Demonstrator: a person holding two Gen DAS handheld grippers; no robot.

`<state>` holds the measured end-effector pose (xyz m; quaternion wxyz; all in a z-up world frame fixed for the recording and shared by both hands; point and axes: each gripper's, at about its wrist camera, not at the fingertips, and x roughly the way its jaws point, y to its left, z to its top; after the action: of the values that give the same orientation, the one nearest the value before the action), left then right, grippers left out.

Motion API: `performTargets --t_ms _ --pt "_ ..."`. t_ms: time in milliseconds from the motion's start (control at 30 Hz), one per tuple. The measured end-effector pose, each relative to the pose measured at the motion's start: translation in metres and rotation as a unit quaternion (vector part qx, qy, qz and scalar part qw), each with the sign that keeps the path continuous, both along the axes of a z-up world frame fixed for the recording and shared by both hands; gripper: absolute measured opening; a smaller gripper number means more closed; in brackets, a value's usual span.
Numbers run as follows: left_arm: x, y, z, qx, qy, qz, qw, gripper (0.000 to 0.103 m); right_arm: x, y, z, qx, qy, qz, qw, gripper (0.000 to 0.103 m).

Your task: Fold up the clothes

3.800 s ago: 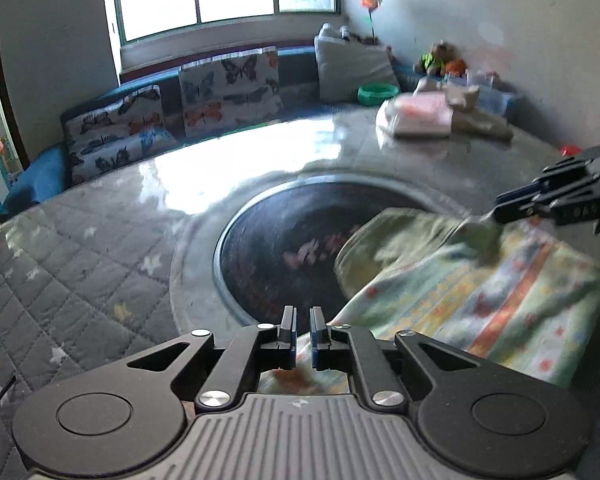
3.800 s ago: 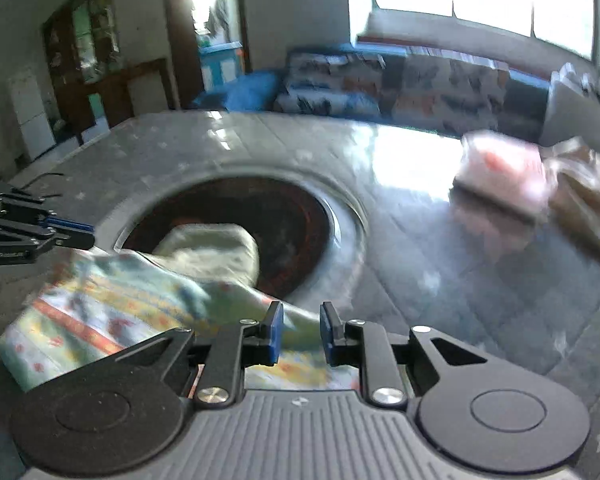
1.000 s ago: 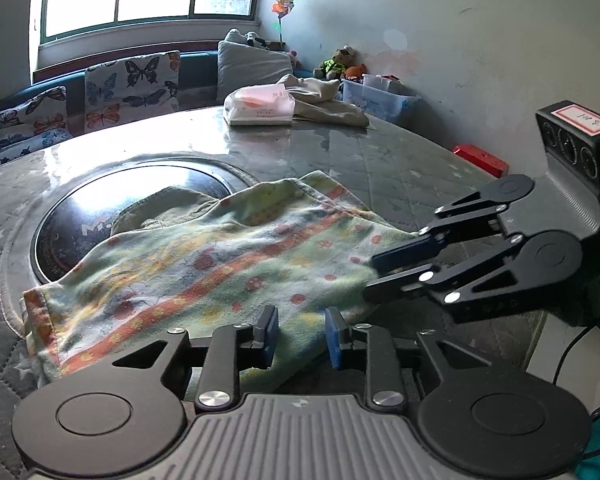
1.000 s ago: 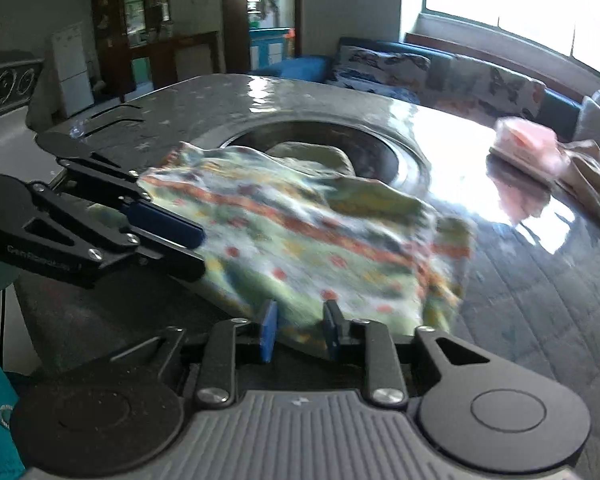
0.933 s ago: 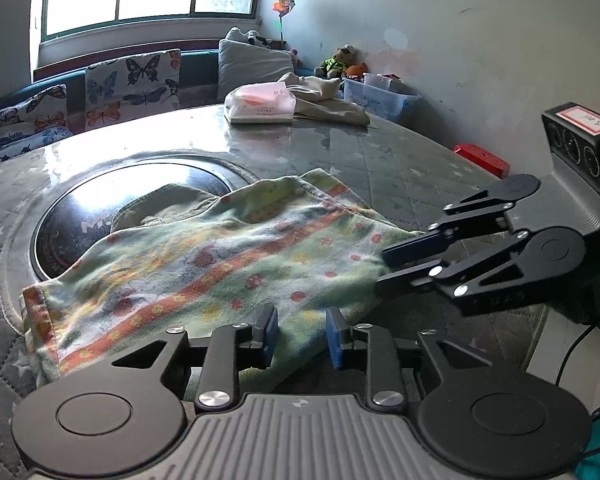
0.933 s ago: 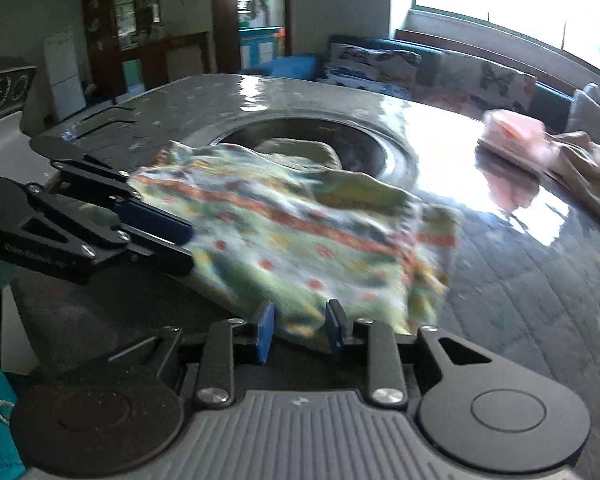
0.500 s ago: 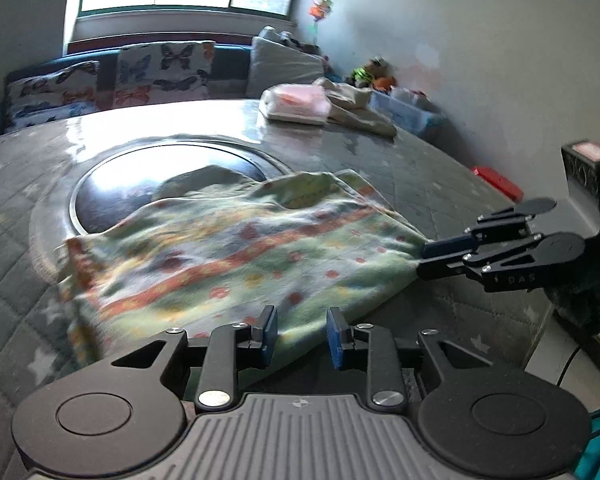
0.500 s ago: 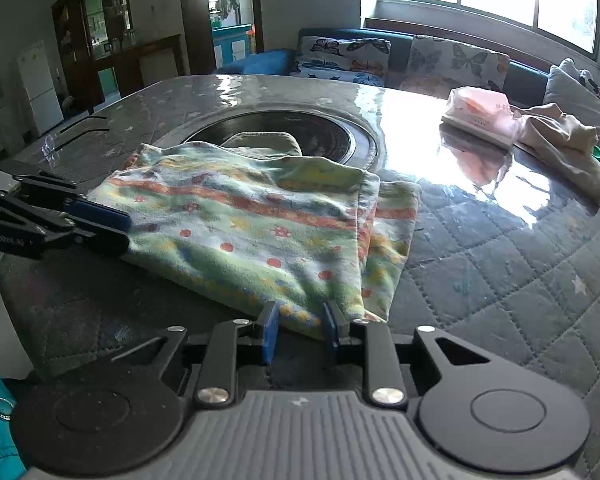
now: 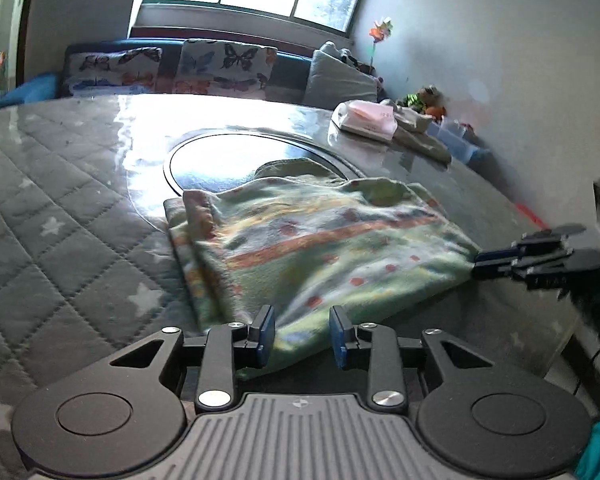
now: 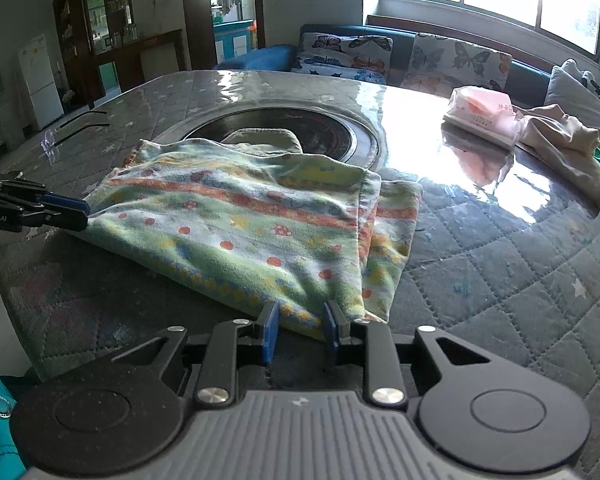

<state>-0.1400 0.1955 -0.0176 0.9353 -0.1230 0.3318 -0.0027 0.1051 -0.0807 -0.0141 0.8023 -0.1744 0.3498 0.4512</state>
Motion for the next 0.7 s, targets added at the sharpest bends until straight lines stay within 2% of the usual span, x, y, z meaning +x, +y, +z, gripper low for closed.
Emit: performTargets --t_ms 100,133,367,567,700 --pt "0.004 0.006 0.01 0.017 -0.001 0.008 0.9998 0.048 0.001 0.004 0.009 0.006 -0.005 0.006 1.0 0.028" --pt "0.008 0.009 0.014 0.022 -0.004 0.012 0.9997 0.049 0.003 0.006 0.012 0.01 -0.007 0.008 1.0 0.029" --pt "0.058 0.025 0.019 0.03 0.002 0.021 0.9993 0.049 0.032 0.038 0.019 0.029 -0.016 0.016 0.999 0.031" --pt "0.092 0.032 0.007 0.035 0.019 0.017 0.999 0.048 0.068 0.074 0.009 0.041 0.005 0.007 0.999 0.03" --pt "0.098 0.039 -0.002 0.035 0.034 0.024 0.9985 0.048 0.088 0.087 -0.006 0.033 0.018 -0.008 0.999 0.03"
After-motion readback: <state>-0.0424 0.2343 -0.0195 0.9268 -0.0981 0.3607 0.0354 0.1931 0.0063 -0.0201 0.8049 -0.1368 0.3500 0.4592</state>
